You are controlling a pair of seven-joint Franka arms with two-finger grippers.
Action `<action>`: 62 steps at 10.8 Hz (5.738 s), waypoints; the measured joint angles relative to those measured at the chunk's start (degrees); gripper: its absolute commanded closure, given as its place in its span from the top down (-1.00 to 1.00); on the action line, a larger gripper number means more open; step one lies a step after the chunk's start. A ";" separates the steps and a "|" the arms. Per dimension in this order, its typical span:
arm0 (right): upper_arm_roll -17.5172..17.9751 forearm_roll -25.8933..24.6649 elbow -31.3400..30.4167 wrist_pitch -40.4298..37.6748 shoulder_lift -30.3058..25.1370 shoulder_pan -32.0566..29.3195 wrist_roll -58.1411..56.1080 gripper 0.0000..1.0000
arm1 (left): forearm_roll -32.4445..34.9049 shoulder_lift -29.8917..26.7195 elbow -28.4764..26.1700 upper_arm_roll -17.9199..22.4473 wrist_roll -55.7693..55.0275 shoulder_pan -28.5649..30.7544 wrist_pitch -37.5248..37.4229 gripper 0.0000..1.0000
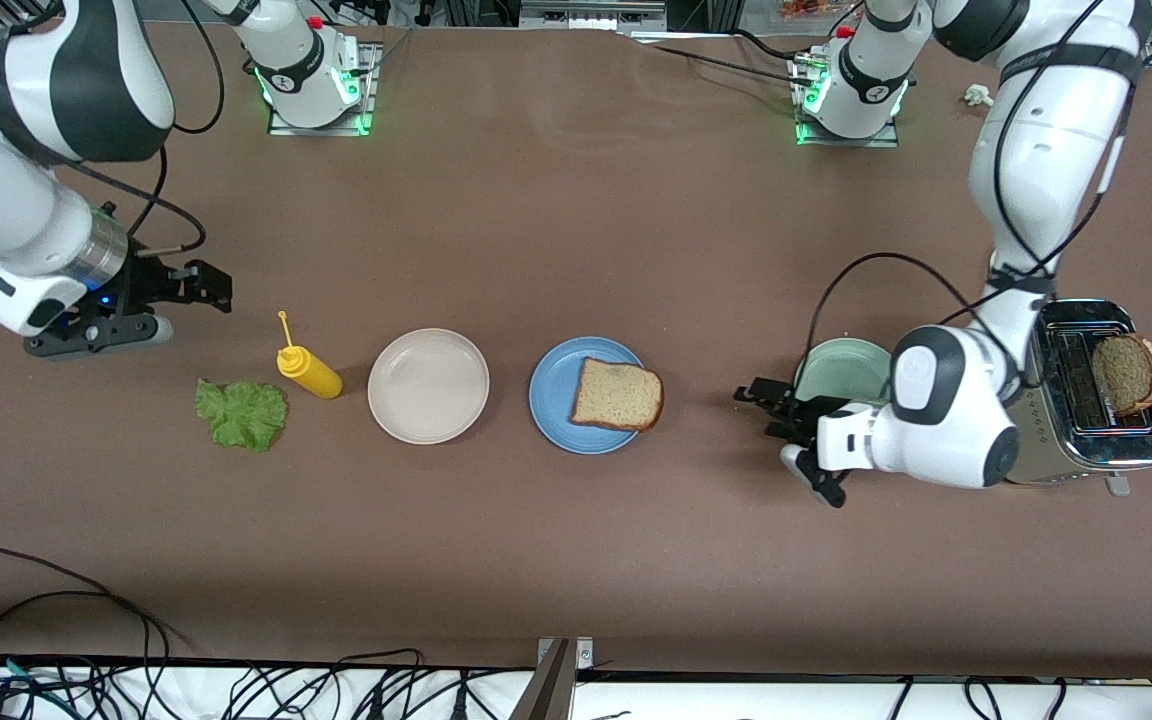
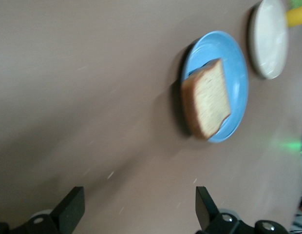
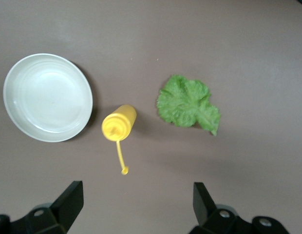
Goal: Make sandwich in blue plate with both arms
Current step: 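Withdraw the left gripper while the right gripper reaches the lettuce, then grasp the green lettuce leaf with the right gripper and lift it, then carry the lettuce over the bread on the blue plate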
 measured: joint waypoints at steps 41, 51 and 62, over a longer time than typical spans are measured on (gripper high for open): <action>-1.28 6.65 -0.44 24.40 20.67 -9.06 -24.94 -1.00 | 26.32 -48.12 -18.14 9.09 -28.04 -2.01 -15.29 1.00; 4.39 6.44 14.15 -2.61 15.45 -5.28 -2.49 -1.00 | 26.32 -48.05 -18.14 9.24 -28.04 -1.88 -15.40 1.00; 5.10 3.29 16.25 -4.49 14.04 17.76 40.74 -1.00 | 26.32 -46.01 -15.60 9.54 -28.04 -1.35 -15.40 1.00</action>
